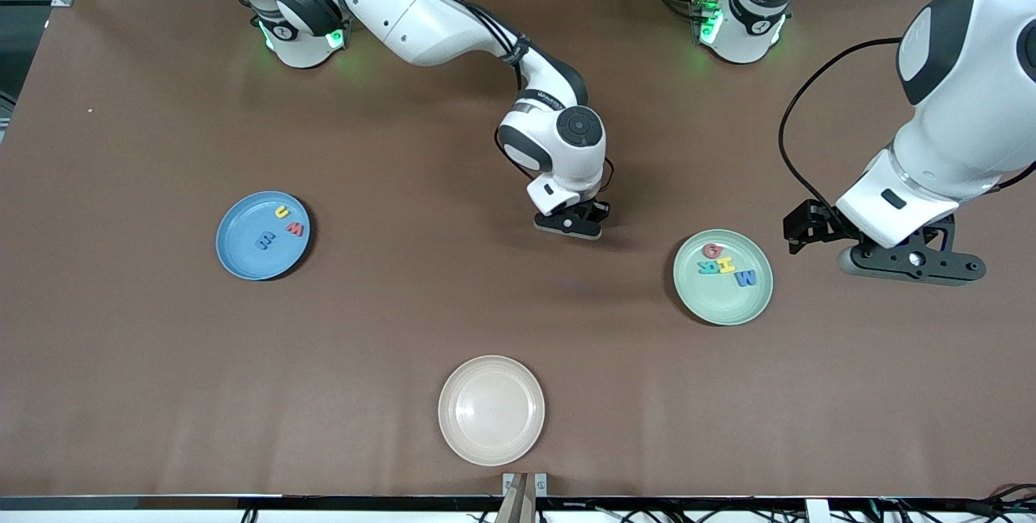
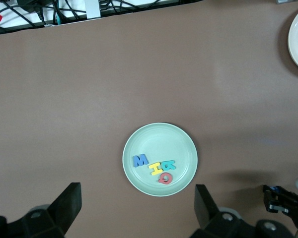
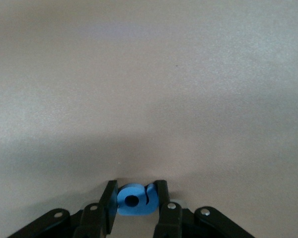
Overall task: Sort upper and lower case letters into plates
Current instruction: 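Carry the blue a to the blue plate with the right gripper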
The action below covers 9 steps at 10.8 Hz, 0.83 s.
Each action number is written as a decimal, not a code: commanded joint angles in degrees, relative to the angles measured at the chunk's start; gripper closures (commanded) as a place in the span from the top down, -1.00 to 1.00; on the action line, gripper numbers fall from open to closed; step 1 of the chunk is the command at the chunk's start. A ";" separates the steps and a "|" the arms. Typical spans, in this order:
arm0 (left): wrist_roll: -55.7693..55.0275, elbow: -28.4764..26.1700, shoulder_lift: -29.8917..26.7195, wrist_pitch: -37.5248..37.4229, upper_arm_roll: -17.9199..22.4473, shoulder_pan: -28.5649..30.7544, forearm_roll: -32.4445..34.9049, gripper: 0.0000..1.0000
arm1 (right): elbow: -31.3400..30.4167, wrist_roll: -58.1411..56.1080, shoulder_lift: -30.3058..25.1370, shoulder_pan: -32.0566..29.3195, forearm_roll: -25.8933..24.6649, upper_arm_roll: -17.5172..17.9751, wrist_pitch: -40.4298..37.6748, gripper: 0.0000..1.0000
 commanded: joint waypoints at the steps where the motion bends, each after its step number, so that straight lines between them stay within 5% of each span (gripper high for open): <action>1: -5.31 0.11 -0.47 -0.16 -0.27 -0.10 -1.54 1.00 | 1.16 -3.14 0.04 -0.21 -0.89 -0.40 -2.76 -0.98; 6: -5.41 0.12 -0.56 -0.16 0.08 0.51 -2.67 1.00 | -3.49 -4.28 -15.32 -13.53 5.94 2.84 -12.33 -1.00; 9: -5.06 0.12 -0.73 -0.16 0.44 0.96 -2.77 1.00 | -16.19 -11.37 -28.31 -24.78 8.85 2.85 -14.98 -1.00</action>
